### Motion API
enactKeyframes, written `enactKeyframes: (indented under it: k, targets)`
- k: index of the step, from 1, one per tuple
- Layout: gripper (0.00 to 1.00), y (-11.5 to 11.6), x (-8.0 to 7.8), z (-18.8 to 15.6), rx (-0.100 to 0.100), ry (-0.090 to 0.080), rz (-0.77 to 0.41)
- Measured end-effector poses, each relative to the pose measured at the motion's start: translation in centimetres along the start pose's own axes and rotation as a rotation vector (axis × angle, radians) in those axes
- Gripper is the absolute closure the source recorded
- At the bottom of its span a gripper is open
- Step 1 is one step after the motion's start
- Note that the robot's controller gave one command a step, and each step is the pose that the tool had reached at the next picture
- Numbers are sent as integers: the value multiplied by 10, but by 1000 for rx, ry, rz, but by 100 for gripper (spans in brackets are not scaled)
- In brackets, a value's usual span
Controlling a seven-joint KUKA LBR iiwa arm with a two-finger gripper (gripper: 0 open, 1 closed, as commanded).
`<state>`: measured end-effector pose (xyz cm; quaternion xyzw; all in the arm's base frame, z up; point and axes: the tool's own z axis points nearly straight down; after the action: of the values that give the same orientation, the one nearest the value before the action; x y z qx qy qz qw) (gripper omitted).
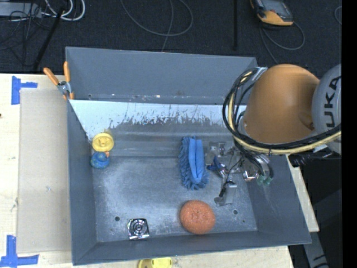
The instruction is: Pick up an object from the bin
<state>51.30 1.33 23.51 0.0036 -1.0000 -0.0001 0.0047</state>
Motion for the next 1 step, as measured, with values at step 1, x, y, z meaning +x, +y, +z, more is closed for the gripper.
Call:
enactKeyframes:
  k: [1]
  targets:
    - [0,0,-1,-4,0,-8,0]
